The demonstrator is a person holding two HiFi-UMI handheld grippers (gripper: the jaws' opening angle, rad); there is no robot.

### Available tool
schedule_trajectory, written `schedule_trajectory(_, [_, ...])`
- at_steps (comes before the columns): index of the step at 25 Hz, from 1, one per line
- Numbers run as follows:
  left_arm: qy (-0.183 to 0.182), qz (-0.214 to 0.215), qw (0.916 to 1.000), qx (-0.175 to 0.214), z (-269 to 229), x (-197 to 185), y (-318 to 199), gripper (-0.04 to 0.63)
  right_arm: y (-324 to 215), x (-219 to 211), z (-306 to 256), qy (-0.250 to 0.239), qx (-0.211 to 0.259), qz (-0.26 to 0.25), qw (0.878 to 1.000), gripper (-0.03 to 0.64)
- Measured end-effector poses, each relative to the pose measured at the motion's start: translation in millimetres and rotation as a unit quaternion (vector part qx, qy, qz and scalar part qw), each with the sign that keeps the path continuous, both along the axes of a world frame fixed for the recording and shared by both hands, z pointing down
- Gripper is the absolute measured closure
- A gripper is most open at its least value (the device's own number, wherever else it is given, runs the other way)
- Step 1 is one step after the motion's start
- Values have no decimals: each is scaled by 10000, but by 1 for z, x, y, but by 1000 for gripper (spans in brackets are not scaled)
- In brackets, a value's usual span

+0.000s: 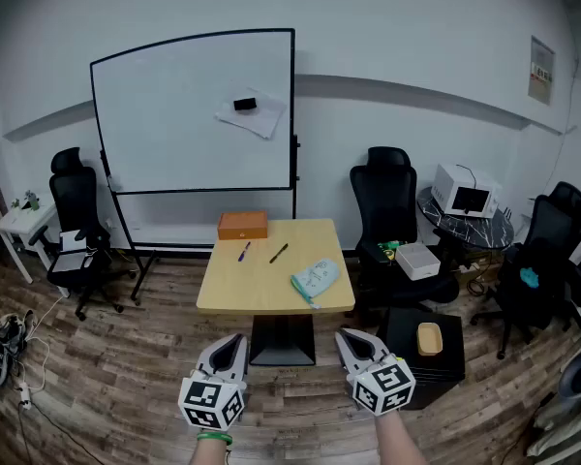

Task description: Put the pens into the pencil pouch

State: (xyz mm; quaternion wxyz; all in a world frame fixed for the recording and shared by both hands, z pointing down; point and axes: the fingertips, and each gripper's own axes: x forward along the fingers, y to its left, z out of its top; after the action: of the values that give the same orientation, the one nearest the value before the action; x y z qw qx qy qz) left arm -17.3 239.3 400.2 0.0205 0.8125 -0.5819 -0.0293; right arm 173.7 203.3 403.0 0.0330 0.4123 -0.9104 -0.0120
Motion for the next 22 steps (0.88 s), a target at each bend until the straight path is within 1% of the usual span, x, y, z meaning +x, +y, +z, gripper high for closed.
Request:
schedule_trajectory(6, [17,13,10000,-25,4,5,0,575,1,1,0,-103,18,-53,9999,617])
schedule_trajectory(16, [13,5,10000,-65,5,4,1,575,-2,-1,3,7,-22,-40,10000,617])
schedule_trajectory(22, [35,137,9999,90,4,10,6,575,1,0,1,-1,84,-55,10000,614])
